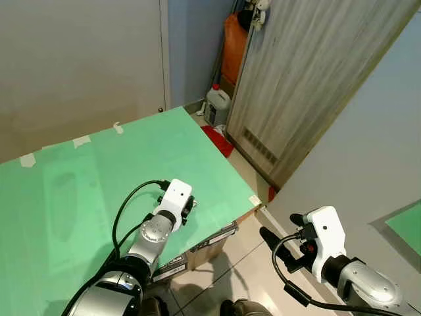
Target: Hang keys on a hook
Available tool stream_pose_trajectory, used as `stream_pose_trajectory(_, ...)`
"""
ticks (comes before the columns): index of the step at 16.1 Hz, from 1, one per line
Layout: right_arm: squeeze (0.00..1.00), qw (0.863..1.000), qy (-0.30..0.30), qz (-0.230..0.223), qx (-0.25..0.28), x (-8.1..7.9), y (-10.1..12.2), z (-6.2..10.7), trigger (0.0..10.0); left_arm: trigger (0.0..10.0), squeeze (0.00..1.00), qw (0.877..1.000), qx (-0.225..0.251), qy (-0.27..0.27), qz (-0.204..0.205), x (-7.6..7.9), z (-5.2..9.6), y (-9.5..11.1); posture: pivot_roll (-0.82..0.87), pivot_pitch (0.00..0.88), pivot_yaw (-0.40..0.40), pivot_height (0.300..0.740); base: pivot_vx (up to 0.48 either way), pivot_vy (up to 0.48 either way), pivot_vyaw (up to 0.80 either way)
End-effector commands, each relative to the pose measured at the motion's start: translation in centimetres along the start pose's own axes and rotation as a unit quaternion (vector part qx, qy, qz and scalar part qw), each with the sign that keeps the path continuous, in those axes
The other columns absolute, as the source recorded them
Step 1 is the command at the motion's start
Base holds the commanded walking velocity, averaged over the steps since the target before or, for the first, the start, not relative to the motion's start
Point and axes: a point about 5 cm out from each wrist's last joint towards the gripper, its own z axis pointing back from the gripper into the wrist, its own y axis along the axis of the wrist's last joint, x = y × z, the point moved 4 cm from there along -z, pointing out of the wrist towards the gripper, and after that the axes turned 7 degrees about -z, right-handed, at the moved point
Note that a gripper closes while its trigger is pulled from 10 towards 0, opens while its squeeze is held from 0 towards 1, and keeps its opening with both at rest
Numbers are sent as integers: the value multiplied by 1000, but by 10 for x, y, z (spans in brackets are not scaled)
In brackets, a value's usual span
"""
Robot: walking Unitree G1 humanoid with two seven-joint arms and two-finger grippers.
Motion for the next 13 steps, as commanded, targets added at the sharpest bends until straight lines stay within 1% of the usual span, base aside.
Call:
stream_pose_trajectory(1,0,1000,-12,9,5,5,5,6,10000,10000,0,1000,1,-5,2,3,-1,1,-256,128,-93,740,0,0,0)
stream_pose_trajectory(4,0,1000,-13,9,3,5,4,8,10000,10000,0,1000,-6,-2,-4,1,-2,0,-263,135,-94,740,0,0,0)
stream_pose_trajectory(8,0,1000,-13,9,0,4,3,10,10000,10000,0,1000,-9,-11,-4,5,-4,3,-276,142,-100,740,0,0,0)
stream_pose_trajectory(13,0,1000,-15,8,-4,4,3,13,10000,10000,0,1000,-24,-19,2,9,-5,0,-284,147,-102,740,0,0,0)
